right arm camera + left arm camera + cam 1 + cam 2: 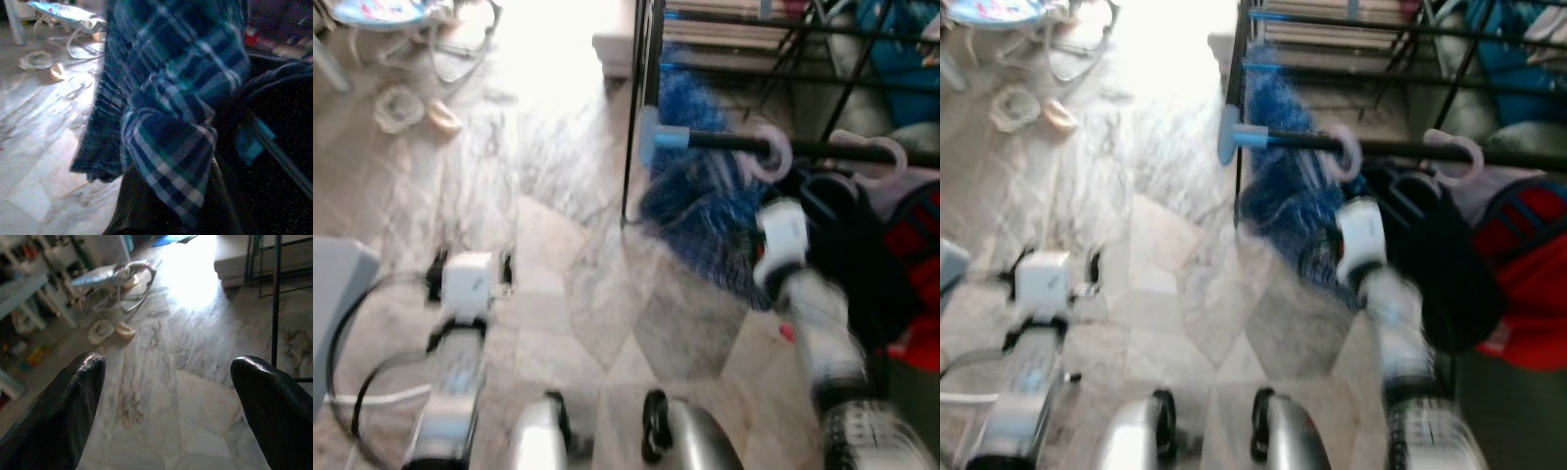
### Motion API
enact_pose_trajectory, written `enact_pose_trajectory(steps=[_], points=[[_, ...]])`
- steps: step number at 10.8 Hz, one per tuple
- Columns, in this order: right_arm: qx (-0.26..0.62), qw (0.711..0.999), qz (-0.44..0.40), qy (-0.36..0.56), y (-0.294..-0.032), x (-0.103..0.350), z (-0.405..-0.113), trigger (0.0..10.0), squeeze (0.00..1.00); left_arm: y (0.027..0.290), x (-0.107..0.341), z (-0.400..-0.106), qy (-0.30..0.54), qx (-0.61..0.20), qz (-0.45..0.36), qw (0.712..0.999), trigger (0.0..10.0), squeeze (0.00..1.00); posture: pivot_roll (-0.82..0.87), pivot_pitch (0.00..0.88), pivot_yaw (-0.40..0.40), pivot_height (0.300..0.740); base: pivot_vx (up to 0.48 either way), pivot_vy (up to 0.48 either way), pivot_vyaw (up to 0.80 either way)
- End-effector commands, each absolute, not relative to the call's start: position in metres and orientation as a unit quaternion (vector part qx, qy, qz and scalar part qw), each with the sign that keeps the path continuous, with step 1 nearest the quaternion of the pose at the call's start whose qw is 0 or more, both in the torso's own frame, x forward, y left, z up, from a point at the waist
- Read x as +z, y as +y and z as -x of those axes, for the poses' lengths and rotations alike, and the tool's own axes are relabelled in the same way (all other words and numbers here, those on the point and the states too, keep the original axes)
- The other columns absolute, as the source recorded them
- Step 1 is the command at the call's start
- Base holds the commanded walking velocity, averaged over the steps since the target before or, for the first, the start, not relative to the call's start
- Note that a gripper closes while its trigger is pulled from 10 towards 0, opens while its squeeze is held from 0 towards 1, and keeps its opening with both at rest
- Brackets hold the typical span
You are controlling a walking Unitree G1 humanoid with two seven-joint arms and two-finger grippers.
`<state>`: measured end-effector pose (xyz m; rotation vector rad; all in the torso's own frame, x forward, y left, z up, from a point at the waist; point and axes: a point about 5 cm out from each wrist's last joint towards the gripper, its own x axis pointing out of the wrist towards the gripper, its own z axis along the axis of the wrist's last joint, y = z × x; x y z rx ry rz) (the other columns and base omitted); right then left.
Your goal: Hang hanger
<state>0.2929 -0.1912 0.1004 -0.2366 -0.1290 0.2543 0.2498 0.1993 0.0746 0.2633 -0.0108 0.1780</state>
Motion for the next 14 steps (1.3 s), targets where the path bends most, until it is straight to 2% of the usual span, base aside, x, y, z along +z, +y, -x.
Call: enact_pose_trajectory(steps=[1, 3, 4, 5, 6, 8, 10, 12, 14], points=[[0.124, 0.976, 0.131, -0.125, -0.185, 0.117, -0.285, 0.0, 0.0, 0.199, 0.077, -0.246, -0.012, 0.091, -0.125, 0.988, 10.0, 0.0, 0.04, 0.209, -0.071, 0.74, 0.0, 0.0, 0.0], [0.079, 0.99, 0.11, -0.031, -0.196, 0.069, -0.234, 0.0, 0.0, 0.192, 0.074, -0.244, 0.003, 0.092, -0.153, 0.984, 10.0, 0.0, 0.01, 0.24, -0.045, 0.74, 0.0, 0.0, 0.0], [0.074, 0.992, 0.101, 0.014, -0.196, 0.053, -0.221, 0.0, 0.0, 0.191, 0.071, -0.241, 0.01, 0.094, -0.149, 0.984, 10.0, 0.0, 0.0, 0.239, -0.038, 0.74, 0.0, 0.0, 0.0], [0.068, 0.993, 0.096, 0.031, -0.195, 0.046, -0.215, 3.6, 0.0, 0.191, 0.067, -0.237, 0.015, 0.09, -0.156, 0.984, 10.0, 0.0, 0.01, 0.237, -0.036, 0.74, 0.0, 0.0, 0.0], [0.053, 0.994, 0.086, 0.043, -0.194, 0.041, -0.214, 10.0, 0.0, 0.192, 0.061, -0.228, 0.022, 0.089, -0.162, 0.983, 10.0, 0.0, 0.01, 0.24, -0.037, 0.74, 0.0, 0.0, 0.0], [0.057, 0.994, 0.082, 0.038, -0.19, 0.047, -0.219, 10.0, 0.0, 0.194, 0.063, -0.218, 0.022, 0.089, -0.177, 0.98, 10.0, 0.0, 0.03, 0.262, -0.042, 0.74, 0.0, 0.0, 0.0], [0.056, 0.995, 0.079, 0.028, -0.188, 0.053, -0.226, 10.0, 0.0, 0.2, 0.062, -0.193, 0.032, 0.097, -0.191, 0.976, 10.0, 0.0, 0.02, 0.256, -0.036, 0.74, 0.0, 0.0, 0.0], [0.041, 0.997, 0.063, 0.015, -0.185, 0.06, -0.23, 10.0, 0.0, 0.205, 0.053, -0.199, 0.053, 0.119, -0.159, 0.979, 10.0, 0.0, 0.01, 0.25, -0.04, 0.74, 0.0, 0.0, 0.0], [0.045, 0.997, 0.056, 0.019, -0.18, 0.059, -0.232, 10.0, 0.0, 0.184, 0.052, -0.206, 0.056, 0.055, -0.137, 0.987, 10.0, 0.0, 0.0, 0.249, -0.043, 0.74, 0.0, 0.0, 0.0]])
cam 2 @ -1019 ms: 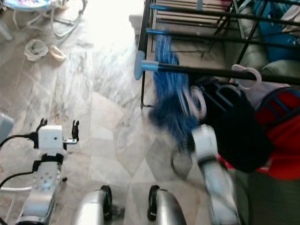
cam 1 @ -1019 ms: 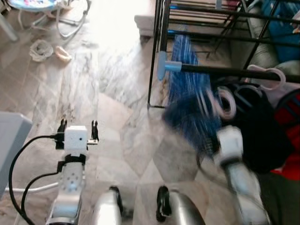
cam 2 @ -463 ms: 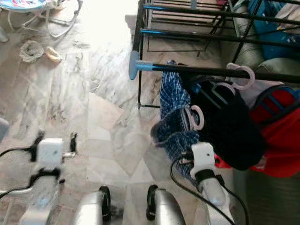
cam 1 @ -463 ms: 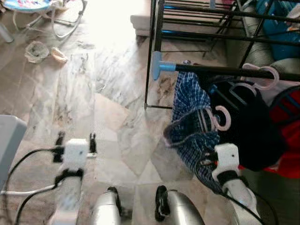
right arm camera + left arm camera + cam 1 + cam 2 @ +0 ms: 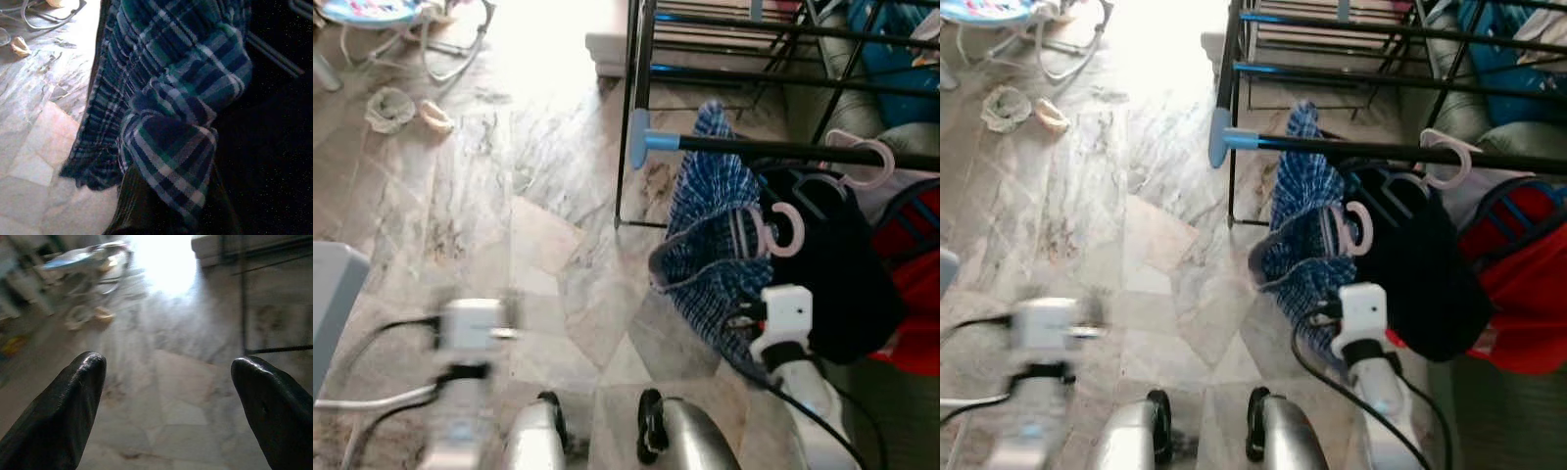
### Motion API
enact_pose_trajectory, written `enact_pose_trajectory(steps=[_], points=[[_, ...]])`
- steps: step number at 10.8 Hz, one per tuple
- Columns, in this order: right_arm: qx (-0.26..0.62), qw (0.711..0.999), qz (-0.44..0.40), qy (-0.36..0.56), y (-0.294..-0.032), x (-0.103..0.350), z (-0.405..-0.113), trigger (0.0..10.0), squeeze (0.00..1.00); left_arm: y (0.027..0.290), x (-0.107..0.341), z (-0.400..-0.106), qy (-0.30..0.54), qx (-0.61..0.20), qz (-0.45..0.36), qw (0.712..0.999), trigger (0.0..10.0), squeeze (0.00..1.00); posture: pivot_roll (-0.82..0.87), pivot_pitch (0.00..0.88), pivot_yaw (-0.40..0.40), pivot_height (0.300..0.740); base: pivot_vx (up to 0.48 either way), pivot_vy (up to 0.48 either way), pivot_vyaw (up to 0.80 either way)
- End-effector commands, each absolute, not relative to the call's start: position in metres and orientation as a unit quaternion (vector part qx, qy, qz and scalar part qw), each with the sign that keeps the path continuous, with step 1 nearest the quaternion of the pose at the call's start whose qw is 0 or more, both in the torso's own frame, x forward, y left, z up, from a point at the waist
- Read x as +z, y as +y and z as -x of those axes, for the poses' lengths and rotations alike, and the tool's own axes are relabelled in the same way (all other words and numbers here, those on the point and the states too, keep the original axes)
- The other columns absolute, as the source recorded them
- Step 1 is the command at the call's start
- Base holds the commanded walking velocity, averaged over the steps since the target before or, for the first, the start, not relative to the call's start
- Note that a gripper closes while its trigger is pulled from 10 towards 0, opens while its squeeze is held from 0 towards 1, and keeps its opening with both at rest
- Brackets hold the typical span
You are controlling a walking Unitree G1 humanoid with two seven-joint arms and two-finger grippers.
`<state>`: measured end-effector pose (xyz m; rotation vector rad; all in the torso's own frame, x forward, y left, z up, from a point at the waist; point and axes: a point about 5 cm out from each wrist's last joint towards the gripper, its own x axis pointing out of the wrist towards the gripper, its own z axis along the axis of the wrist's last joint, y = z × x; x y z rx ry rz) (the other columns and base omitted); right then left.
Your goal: Hang hanger
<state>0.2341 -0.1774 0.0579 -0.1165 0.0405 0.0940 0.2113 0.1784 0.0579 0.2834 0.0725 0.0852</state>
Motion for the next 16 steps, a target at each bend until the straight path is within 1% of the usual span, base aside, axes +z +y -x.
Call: enact_pose_trajectory(steps=[1, 2, 4, 8, 9, 11, 12, 16], points=[[0.034, 0.997, 0.063, 0.019, -0.181, 0.06, -0.234, 10.0, 0.0, 0.184, 0.05, -0.208, 0.053, 0.04, -0.151, 0.986, 10.0, 0.0, -0.01, 0.241, -0.036, 0.74, 0.0, 0.0, 0.0], [0.033, 0.997, 0.064, 0.021, -0.182, 0.059, -0.234, 10.0, 0.0, 0.187, 0.049, -0.214, 0.055, 0.044, -0.151, 0.986, 10.0, 0.0, -0.01, 0.237, -0.033, 0.74, 0.0, 0.0, 0.0], [0.036, 0.997, 0.06, 0.022, -0.181, 0.059, -0.235, 10.0, 0.0, 0.182, 0.055, -0.223, 0.045, 0.039, -0.147, 0.987, 10.0, 0.0, -0.02, 0.233, -0.032, 0.74, -0.302, 0.0, 0.0], [0.034, 0.998, 0.053, 0.024, -0.181, 0.06, -0.233, 10.0, 0.0, 0.179, 0.054, -0.225, 0.047, 0.029, -0.144, 0.988, 10.0, 0.0, -0.03, 0.242, -0.025, 0.74, -0.345, 0.0, 0.0], [0.034, 0.997, 0.06, 0.02, -0.182, 0.061, -0.233, 10.0, 0.0, 0.179, 0.054, -0.226, 0.047, 0.029, -0.144, 0.988, 10.0, 0.0, -0.03, 0.246, -0.027, 0.74, -0.337, 0.0, 0.0], [0.026, 0.995, 0.097, -0.02, -0.186, 0.076, -0.238, 10.0, 0.0, 0.177, 0.055, -0.227, 0.045, 0.029, -0.14, 0.989, 10.0, 0.0, -0.03, 0.249, -0.029, 0.74, -0.324, 0.0, 0.0], [0.027, 0.994, 0.1, -0.027, -0.186, 0.08, -0.24, 10.0, 0.0, 0.176, 0.055, -0.228, 0.044, 0.028, -0.141, 0.989, 10.0, 0.0, -0.03, 0.249, -0.029, 0.74, -0.315, 0.0, 0.0], [0.042, 0.993, 0.108, -0.019, -0.183, 0.077, -0.238, 10.0, 0.0, 0.172, 0.056, -0.231, 0.041, 0.025, -0.138, 0.989, 10.0, 0.0, -0.04, 0.245, -0.033, 0.74, -0.316, 0.0, 0.0]])
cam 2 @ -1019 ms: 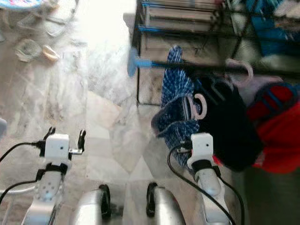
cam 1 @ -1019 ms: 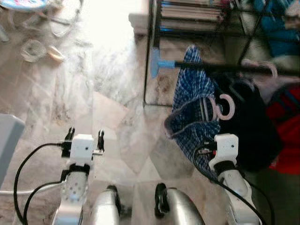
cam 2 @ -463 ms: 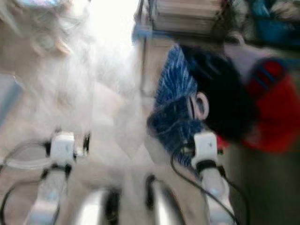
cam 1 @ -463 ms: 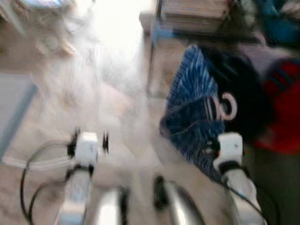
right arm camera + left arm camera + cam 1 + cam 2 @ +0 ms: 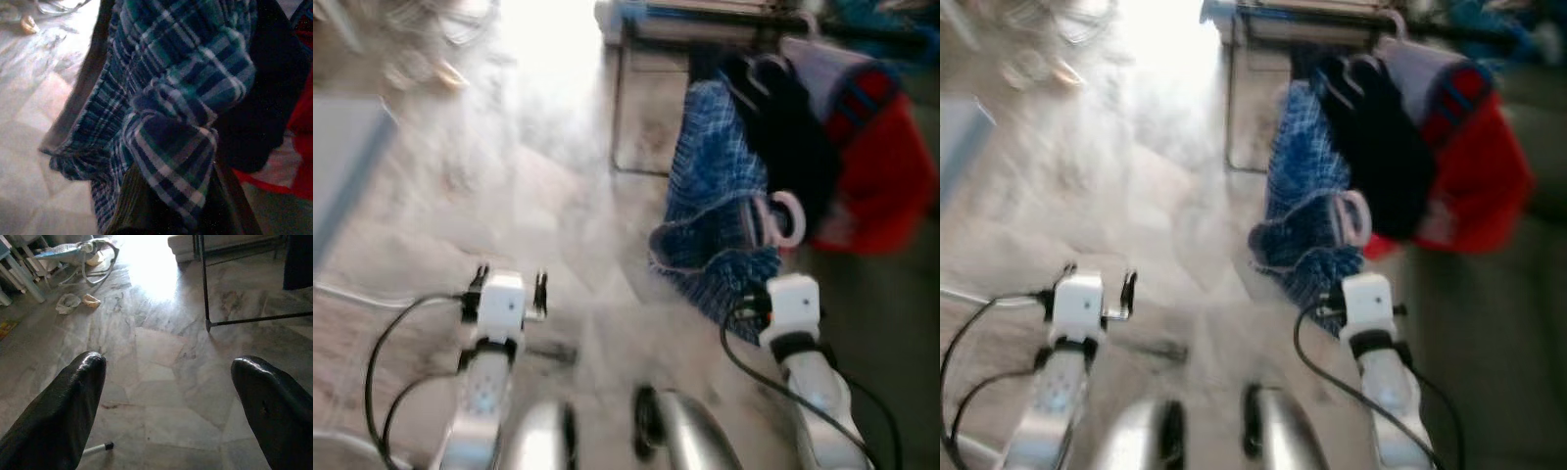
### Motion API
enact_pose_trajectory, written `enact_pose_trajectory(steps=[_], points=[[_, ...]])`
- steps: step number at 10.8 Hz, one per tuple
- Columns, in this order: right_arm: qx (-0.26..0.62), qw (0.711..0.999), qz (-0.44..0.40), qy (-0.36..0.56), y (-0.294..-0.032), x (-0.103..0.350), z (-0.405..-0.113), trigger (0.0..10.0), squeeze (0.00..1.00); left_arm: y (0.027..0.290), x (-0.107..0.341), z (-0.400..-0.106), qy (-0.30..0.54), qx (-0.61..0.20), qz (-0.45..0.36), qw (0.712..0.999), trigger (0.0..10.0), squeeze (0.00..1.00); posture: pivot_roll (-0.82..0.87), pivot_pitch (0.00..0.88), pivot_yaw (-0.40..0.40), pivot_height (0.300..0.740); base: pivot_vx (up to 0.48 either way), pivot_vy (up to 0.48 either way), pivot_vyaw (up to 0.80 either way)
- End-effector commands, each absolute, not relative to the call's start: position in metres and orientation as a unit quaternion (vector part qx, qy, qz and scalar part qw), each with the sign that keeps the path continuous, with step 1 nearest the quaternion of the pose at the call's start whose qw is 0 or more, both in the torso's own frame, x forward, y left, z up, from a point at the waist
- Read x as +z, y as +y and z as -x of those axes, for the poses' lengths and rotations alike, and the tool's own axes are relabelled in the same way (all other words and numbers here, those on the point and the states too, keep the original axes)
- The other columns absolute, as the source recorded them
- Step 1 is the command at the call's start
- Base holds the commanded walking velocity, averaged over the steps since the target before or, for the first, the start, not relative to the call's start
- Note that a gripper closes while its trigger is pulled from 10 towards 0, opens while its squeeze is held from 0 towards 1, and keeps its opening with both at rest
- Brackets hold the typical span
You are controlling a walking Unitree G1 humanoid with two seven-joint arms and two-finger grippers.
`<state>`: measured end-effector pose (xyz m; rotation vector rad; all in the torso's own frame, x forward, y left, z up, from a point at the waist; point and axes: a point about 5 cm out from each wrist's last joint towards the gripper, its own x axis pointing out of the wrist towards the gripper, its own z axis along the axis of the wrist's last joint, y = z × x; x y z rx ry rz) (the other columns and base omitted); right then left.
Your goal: Hang hanger
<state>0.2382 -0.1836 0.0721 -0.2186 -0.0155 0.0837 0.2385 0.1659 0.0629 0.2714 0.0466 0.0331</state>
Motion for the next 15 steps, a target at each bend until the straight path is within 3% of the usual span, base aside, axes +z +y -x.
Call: enact_pose_trajectory(steps=[1, 15], points=[[0.044, 0.993, 0.107, -0.018, -0.183, 0.076, -0.239, 10.0, 0.0, 0.171, 0.055, -0.232, 0.041, 0.024, -0.139, 0.989, 10.0, 0.0, -0.04, 0.244, -0.042, 0.74, -0.319, 0.0, 0.69], [0.091, 0.989, 0.112, -0.021, -0.174, 0.077, -0.252, 10.0, 0.0, 0.158, 0.057, -0.232, 0.037, -0.02, -0.139, 0.989, 10.0, 0.0, -0.03, 0.261, -0.036, 0.74, 0.0, 0.0, 0.79]])
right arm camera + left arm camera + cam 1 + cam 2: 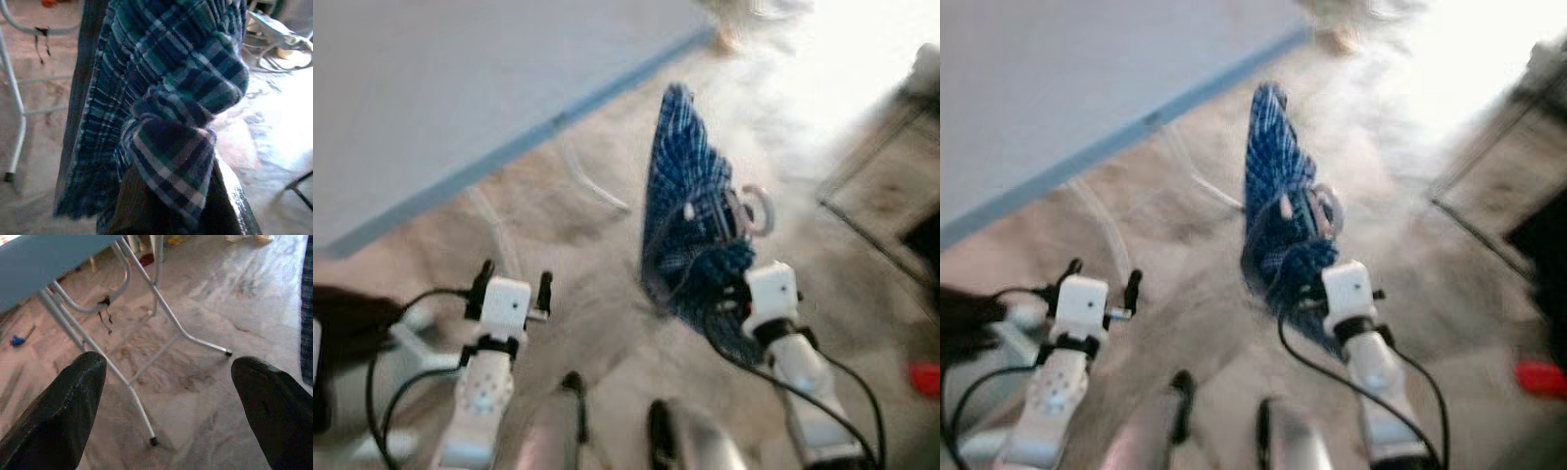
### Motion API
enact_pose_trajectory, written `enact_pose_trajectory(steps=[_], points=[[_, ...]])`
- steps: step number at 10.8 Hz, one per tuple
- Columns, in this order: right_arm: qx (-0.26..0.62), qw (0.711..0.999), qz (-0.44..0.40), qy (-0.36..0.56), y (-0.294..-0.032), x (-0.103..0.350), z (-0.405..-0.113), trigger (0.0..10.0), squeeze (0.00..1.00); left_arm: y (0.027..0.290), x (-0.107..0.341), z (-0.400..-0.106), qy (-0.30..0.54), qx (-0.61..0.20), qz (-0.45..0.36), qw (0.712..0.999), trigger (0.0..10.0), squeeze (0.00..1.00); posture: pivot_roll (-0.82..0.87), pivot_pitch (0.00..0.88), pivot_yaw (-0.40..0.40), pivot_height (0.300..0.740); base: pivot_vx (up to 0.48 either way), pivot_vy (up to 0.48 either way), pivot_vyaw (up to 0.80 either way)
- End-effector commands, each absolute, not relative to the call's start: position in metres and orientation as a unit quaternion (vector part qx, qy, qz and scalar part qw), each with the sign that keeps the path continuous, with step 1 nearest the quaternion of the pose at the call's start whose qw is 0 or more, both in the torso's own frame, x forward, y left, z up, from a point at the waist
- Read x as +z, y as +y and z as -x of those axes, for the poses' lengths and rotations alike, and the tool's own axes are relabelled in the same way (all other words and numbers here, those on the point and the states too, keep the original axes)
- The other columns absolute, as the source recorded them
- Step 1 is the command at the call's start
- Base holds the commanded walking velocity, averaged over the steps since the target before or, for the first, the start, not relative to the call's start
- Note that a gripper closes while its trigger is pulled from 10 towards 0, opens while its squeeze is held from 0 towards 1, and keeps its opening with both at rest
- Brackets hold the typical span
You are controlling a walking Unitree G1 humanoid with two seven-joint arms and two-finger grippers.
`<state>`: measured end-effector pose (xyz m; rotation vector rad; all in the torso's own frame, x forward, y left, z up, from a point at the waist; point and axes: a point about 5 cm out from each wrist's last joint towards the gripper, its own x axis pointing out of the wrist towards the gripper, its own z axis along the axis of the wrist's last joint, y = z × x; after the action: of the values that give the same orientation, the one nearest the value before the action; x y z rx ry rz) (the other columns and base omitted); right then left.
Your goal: Hang hanger
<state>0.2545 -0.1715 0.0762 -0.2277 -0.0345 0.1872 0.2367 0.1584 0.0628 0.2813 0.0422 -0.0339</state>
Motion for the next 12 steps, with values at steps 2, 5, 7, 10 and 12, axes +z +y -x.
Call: enact_pose_trajectory(steps=[2, 5, 7, 10, 12], points=[[0.094, 0.989, 0.112, -0.019, -0.174, 0.076, -0.252, 10.0, 0.0, 0.159, 0.056, -0.232, 0.036, -0.021, -0.142, 0.989, 10.0, 0.0, -0.02, 0.264, -0.037, 0.74, 0.0, -0.251, 0.77], [0.095, 0.99, 0.101, -0.02, -0.172, 0.076, -0.254, 10.0, 0.0, 0.158, 0.057, -0.232, 0.036, -0.02, -0.143, 0.989, 10.0, 0.0, -0.02, 0.267, -0.037, 0.74, 0.0, -0.268, 0.64], [0.122, 0.989, 0.089, -0.009, -0.168, 0.075, -0.253, 10.0, 0.0, 0.154, 0.054, -0.232, 0.043, -0.042, -0.152, 0.987, 10.0, 0.0, -0.02, 0.268, -0.037, 0.74, 0.0, 0.0, 0.0], [0.229, 0.969, 0.087, -0.018, -0.149, 0.091, -0.245, 10.0, 0.0, 0.126, 0.055, -0.245, 0.019, -0.19, -0.213, 0.958, 10.0, 0.0, -0.04, 0.259, -0.036, 0.74, 0.0, 0.0, 0.0], [0.218, 0.971, 0.096, -0.013, -0.161, 0.092, -0.246, 10.0, 0.0, 0.129, 0.057, -0.253, 0.006, -0.158, -0.227, 0.961, 10.0, 0.0, -0.05, 0.256, -0.033, 0.74, 0.0, 0.0, 0.0]])
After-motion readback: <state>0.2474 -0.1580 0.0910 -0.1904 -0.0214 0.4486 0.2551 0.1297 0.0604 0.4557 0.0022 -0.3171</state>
